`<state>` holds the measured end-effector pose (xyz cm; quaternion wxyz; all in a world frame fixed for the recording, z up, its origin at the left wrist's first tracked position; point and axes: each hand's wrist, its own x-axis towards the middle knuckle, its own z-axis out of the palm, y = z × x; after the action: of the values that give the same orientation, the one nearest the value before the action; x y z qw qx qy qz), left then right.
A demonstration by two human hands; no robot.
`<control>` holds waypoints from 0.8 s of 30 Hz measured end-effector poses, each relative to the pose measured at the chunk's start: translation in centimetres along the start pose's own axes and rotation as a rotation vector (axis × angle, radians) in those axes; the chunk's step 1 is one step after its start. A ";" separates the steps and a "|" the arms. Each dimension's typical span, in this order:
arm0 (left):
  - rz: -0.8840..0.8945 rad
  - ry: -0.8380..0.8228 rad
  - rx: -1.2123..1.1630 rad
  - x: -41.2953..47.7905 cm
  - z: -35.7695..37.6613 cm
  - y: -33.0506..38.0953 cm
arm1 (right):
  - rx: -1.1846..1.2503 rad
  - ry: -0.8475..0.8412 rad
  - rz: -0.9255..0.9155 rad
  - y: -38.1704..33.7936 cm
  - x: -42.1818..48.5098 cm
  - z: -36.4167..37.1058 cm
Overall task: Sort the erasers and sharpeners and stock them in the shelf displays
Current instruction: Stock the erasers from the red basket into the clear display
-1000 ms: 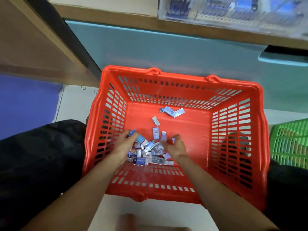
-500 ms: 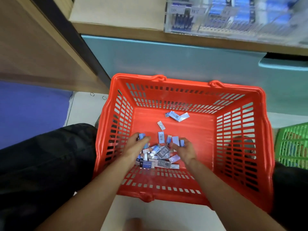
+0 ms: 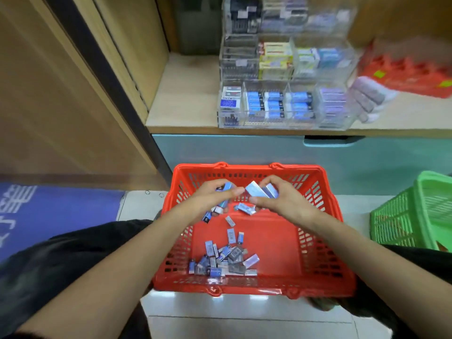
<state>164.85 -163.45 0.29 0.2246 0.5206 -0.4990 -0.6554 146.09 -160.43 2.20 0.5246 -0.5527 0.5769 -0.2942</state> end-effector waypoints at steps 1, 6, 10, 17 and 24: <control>0.021 -0.008 0.006 -0.5 0.3 1.2 | -0.008 0.013 -0.029 -1.1 -0.5 -0.4; 0.098 -0.093 0.002 -1.9 1.1 5.6 | 0.013 0.033 -0.074 -5.2 -2.6 -2.4; 0.167 -0.128 -0.070 -2.4 1.5 7.9 | -0.024 -0.013 -0.068 -6.7 -3.5 -3.8; 0.227 -0.094 -0.085 -1.1 1.7 10.1 | 0.147 0.151 0.008 -8.0 -2.4 -6.2; 0.238 -0.066 -0.003 0.3 3.4 11.4 | 0.449 0.324 0.061 -7.5 -0.6 -7.3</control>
<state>159.08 -166.80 10.13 0.2848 0.4354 -0.5636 -0.6416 141.68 -163.23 11.32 0.5435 -0.3510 0.5899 -0.4832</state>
